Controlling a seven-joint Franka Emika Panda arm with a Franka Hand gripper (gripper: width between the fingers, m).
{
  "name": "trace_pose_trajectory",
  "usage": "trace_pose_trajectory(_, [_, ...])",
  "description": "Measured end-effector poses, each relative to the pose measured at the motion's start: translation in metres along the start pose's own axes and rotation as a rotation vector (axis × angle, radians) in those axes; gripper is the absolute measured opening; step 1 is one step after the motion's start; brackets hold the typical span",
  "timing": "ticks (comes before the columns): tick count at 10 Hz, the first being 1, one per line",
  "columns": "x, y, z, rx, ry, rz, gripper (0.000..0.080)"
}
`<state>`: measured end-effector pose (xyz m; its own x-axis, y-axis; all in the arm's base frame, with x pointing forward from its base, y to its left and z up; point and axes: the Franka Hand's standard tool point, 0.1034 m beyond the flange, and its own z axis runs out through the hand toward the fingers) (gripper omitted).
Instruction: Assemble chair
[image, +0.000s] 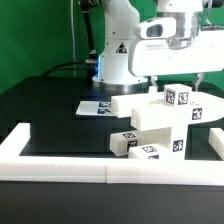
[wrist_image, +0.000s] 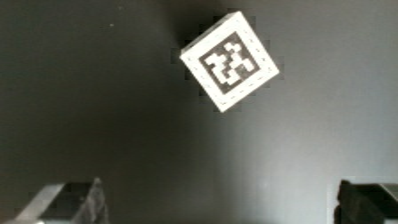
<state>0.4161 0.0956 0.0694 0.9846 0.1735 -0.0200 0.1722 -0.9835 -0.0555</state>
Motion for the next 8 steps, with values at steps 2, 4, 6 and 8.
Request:
trace_pose_trajectory(2, [0.0091,-0.0010,0.0000,0.001,0.001,-0.093,0.0649])
trace_pose_trajectory(4, [0.0127,0.0034,0.0019,0.002,-0.008,-0.089,0.0649])
trace_pose_trajectory(6, [0.0122,0.0043,0.0025,0.002,-0.010,-0.087,0.0649])
trace_pose_trajectory(8, [0.0112,0.0062,0.0045,0.001,-0.014,-0.136,0.0649])
